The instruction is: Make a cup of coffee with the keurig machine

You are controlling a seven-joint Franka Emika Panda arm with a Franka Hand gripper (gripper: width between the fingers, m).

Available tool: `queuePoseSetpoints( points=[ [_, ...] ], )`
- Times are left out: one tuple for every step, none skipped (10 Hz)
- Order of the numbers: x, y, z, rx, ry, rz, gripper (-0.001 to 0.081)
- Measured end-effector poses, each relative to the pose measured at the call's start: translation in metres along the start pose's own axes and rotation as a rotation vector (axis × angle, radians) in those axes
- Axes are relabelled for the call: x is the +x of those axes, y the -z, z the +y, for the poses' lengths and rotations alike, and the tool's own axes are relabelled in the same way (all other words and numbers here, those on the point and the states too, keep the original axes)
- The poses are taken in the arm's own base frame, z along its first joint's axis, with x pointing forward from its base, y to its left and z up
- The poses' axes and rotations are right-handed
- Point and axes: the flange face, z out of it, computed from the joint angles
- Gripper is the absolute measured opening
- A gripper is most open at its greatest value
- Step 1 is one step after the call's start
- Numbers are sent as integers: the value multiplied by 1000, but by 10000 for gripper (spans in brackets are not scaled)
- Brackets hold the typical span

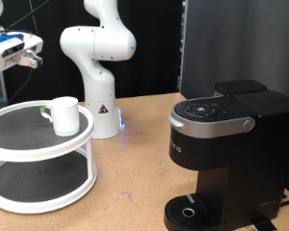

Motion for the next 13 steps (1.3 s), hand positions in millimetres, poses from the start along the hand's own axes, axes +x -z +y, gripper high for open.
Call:
queuePoseSetpoints(
  points=[
    [-5,-3,4,2,6,-3,7],
    [-9,-6,9,-2,11,-6,7],
    [-13,-9,13,-6,13,-7,7],
    [-18,-12,18,-9,18,-10,7],
    [-22,-14,22,-14,23,-14,7],
    [-26,-16,27,-20,26,-17,7],
    [-30,-18,31,-21,29,-20,7],
    [-34,-20,34,-18,31,-24,7],
    [-37,-21,37,-16,29,-27,7],
    [-40,-22,40,-16,29,-29,132],
    [-43,-24,42,-20,32,-31,132],
    [-47,-26,44,-22,36,-33,269],
    [-51,-27,47,-23,41,-34,451]
  ],
)
